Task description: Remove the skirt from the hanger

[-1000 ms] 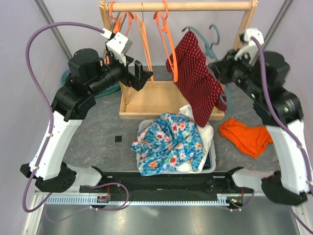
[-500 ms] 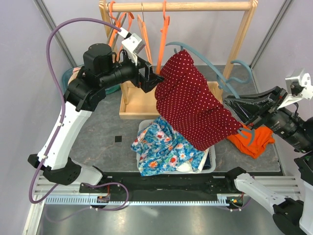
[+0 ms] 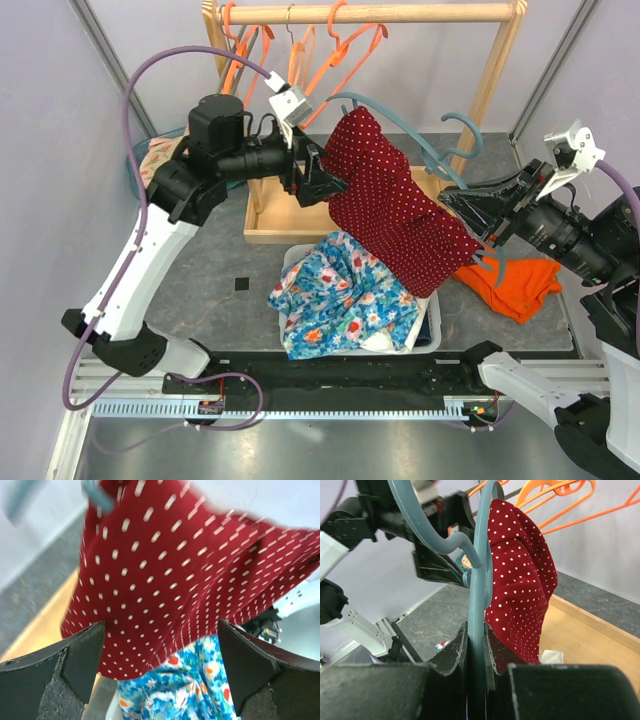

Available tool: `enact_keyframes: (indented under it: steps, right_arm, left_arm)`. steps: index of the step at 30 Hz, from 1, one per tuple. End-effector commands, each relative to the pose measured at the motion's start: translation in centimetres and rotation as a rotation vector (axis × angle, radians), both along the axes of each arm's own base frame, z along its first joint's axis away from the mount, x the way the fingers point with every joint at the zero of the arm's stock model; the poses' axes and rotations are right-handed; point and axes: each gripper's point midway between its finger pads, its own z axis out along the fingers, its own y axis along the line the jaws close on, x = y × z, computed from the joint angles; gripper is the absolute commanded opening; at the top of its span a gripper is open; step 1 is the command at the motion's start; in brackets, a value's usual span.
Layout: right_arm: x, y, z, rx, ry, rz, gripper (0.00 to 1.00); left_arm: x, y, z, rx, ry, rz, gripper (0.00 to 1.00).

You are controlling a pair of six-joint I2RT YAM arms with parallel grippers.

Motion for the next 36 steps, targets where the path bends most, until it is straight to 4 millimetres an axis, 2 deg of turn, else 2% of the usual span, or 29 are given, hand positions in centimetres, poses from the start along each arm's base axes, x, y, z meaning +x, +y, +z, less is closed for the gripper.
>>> enact_keyframes:
  steps: [1, 3, 6, 7, 8, 9, 11, 15, 16, 17, 18, 19, 20, 23, 29, 32, 36]
  right_arm:
    - [-1.6, -0.1, 3.5, 0.065, -0.124, 0.033, 0.0]
    - [-1.7, 0.0, 3.6, 0.067, -0.127, 0.043, 0.0]
    - [-1.7, 0.0, 3.6, 0.068, -0.126, 0.039, 0.0]
    - [-1.6, -0.1, 3.6, 0.066, -0.126, 0.034, 0.0]
    - [-1.6, -0.2, 3.5, 0.065, -0.127, 0.029, 0.0]
    - [-1.3, -0.4, 3.4, 0.062, -0.124, 0.008, 0.0]
    - [-1.0, -0.6, 2.9, 0.053, -0.116, -0.011, 0.0]
    - [0.6, -1.8, 1.5, 0.032, -0.088, -0.115, 0.0]
    - [1.8, -2.4, 0.8, 0.02, -0.068, -0.179, 0.0]
    - [2.4, -2.8, 0.2, 0.01, -0.055, -0.213, 0.0]
    - [3.3, -3.1, -0.8, -0.007, -0.024, -0.248, 0.0]
    - [4.3, -4.1, -1.3, -0.014, -0.005, -0.33, 0.0]
    - [5.0, -4.6, -2.2, -0.029, 0.028, -0.368, 0.0]
    - [7.3, -6.4, -4.4, -0.071, 0.111, -0.524, 0.0]
    - [9.8, -8.9, -7.0, -0.135, 0.205, -0.728, 0.0]
    - [10.8, -8.4, -7.8, -0.153, 0.232, -0.729, 0.0]
    - [11.9, -7.4, -6.4, -0.117, 0.216, -0.705, 0.0]
  left_arm:
    - [1.1, -0.9, -1.7, 0.014, 0.045, 0.013, 1.0]
    - [2.4, -1.1, -2.5, 0.032, 0.051, 0.053, 1.0]
    - [2.6, -1.8, -2.4, 0.032, 0.049, 0.029, 0.99]
    - [2.3, -2.0, -2.2, 0.027, 0.044, 0.008, 0.82]
    - [1.4, -2.4, -1.8, 0.015, 0.046, -0.043, 0.18]
    - [1.2, -2.2, -0.9, 0.002, 0.028, -0.047, 0.02]
    - [0.0, -2.1, 0.0, -0.011, 0.023, -0.084, 0.02]
    - [-2.5, -0.4, 4.8, -0.067, -0.103, -0.105, 0.02]
    - [-3.4, 0.2, 6.0, -0.079, -0.124, -0.105, 0.02]
    - [-4.4, 1.0, 8.6, -0.115, -0.185, -0.105, 0.02]
    - [-5.2, 1.5, 9.8, -0.131, -0.21, -0.108, 0.02]
    - [-6.1, 1.9, 11.0, -0.15, -0.24, -0.121, 0.02]
    - [-7.3, 2.7, 13.1, -0.182, -0.286, -0.124, 0.02]
    - [-9.6, 4.0, 15.7, -0.233, -0.346, -0.142, 0.02]
    - [-12.6, 5.1, 17.2, -0.272, -0.359, -0.206, 0.02]
    - [-13.1, 5.2, 17.1, -0.275, -0.343, -0.225, 0.02]
    - [-12.7, 4.2, 15.4, -0.261, -0.261, -0.263, 0.02]
